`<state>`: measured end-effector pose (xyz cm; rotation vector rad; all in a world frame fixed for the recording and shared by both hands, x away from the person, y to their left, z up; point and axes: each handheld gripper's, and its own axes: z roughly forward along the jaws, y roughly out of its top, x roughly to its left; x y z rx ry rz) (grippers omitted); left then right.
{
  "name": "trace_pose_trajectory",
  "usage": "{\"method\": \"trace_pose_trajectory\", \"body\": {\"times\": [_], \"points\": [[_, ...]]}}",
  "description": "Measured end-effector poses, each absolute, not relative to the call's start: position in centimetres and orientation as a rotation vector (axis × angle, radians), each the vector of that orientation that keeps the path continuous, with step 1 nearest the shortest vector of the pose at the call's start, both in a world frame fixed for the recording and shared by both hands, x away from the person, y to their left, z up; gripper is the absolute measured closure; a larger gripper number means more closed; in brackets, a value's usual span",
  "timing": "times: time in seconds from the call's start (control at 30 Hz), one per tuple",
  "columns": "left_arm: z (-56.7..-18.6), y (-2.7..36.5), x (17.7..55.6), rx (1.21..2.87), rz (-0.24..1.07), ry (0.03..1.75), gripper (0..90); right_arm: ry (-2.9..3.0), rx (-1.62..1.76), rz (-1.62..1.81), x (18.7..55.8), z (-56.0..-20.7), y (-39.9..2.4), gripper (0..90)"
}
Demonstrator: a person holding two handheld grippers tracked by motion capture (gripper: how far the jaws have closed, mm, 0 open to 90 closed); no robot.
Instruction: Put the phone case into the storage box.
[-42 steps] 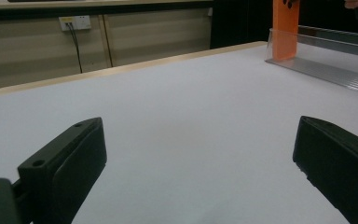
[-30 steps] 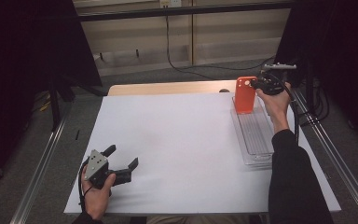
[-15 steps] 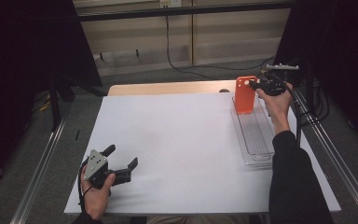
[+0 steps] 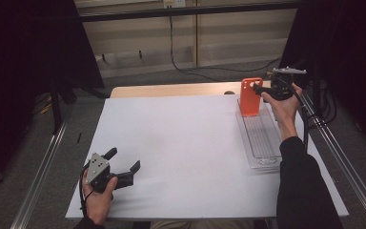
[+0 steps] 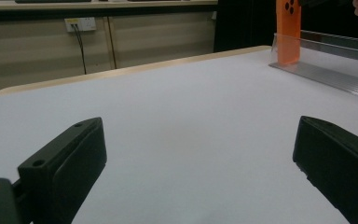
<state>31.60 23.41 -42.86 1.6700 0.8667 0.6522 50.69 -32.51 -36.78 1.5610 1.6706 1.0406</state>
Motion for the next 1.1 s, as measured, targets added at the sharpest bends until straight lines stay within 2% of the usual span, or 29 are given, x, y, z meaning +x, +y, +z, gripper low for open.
{"method": "trace_pose_trajectory", "body": {"times": [0.13, 0.27, 0.67, 0.83, 1.1], "points": [[-42.8, 23.5, 31.6, 1.654, 0.655, 0.878, 2.6, 1.645, 1.545, 1.062, 50.3, -36.7, -32.7, 18.4], [-42.8, 23.6, 31.6, 1.643, 0.659, 0.887, 2.6, 1.628, 1.529, 1.087, 50.1, -36.5, -32.5, 17.2], [-42.7, 24.2, 31.8, 1.625, 0.669, 0.912, 2.6, 1.604, 1.49, 1.088, 49.6, -36.5, -31.8, 18.2], [-42.6, 24.2, 31.5, 1.615, 0.667, 0.913, 2.6, 1.605, 1.468, 1.119, 49.1, -36.7, -31.7, 9.8], [-42.7, 24.4, 31.3, 1.611, 0.666, 0.906, 2.6, 1.586, 1.427, 1.181, 47.8, -37.0, -30.9, 6.8]]}}
